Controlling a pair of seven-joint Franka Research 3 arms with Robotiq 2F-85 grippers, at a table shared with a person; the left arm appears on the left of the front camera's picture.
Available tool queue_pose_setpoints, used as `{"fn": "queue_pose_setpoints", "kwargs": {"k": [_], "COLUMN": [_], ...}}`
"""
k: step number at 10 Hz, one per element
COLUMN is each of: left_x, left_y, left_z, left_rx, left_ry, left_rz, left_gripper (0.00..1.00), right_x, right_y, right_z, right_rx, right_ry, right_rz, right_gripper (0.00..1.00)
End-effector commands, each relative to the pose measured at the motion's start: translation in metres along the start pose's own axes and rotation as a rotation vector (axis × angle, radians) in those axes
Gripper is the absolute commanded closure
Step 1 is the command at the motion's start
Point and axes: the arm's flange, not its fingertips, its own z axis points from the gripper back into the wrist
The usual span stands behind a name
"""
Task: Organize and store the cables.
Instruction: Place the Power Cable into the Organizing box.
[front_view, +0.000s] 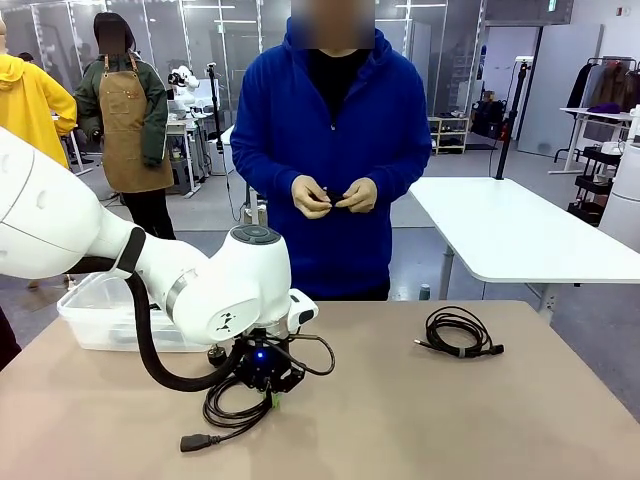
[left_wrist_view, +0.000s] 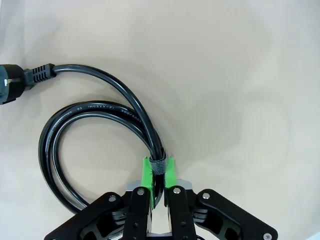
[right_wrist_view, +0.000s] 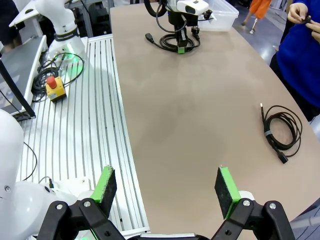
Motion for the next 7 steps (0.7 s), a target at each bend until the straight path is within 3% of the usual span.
{"fn": "queue_pose_setpoints", "kwargs": {"k": [1, 4, 7], "left_x": [0.003, -0.008, -0.027], "left_y": [-0.004, 0.012, 0.027], "left_z": [0.0, 0.071, 0.14], "left_rx": [0.0, 0.006, 0.044], "left_ry": [-0.016, 0.004, -0.116], "left_rz": [0.025, -0.051, -0.087], "left_gripper": [1.0, 0.97, 0.97], "right_x": [-0.002, -0.002, -0.002], "right_y": [0.001, 0.001, 0.001], "right_z": [-0.001, -0.001, -0.001], "right_rx": [0.001, 0.001, 0.001], "right_ry": [-0.012, -0.012, -0.012], "right_rz": [0.018, 0.018, 0.018], "right_gripper": [0.0, 0.0, 0.0]}}
